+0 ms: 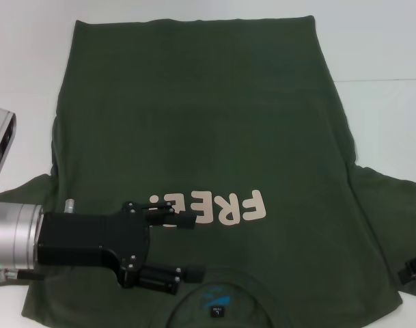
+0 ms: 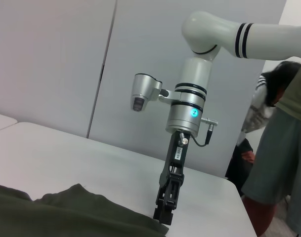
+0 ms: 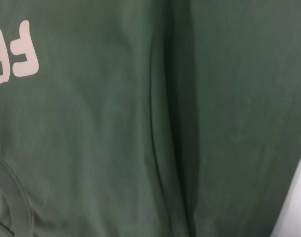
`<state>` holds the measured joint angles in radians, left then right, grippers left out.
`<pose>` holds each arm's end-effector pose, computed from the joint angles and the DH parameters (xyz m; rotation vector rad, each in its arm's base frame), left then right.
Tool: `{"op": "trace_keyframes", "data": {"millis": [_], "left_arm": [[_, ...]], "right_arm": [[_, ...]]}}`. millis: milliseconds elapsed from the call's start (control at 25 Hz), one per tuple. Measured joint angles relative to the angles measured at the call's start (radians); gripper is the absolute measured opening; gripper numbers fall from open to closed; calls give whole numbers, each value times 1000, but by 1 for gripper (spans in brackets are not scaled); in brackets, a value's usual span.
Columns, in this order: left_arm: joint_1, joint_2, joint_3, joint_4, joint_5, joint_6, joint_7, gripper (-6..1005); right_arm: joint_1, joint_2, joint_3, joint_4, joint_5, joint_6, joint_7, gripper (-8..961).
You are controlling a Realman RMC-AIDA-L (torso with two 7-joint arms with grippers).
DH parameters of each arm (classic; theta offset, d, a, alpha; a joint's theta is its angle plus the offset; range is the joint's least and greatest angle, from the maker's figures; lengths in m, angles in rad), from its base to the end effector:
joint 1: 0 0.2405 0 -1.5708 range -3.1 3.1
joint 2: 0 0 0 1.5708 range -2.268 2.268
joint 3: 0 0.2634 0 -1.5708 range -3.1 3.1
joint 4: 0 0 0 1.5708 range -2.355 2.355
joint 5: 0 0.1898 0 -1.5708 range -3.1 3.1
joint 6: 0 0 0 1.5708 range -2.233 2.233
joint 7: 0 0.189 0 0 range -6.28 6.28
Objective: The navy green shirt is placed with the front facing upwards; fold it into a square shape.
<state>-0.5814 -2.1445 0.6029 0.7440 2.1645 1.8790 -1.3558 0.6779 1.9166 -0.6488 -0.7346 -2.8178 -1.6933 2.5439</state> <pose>-0.1962 0.2867 -0.0527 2.9744 0.4297 0.8091 0.3351 0.3152 0.0198 -2.1422 1.9791 -0.3767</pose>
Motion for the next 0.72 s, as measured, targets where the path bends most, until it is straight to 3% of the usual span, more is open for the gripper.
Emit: {"op": "trace_keyframes", "data": {"millis": [720], "left_arm": [[3,-2,0,0,0,0,6,906]], "right_arm": [[21,11,9,25,15,25,-8,803]]}}
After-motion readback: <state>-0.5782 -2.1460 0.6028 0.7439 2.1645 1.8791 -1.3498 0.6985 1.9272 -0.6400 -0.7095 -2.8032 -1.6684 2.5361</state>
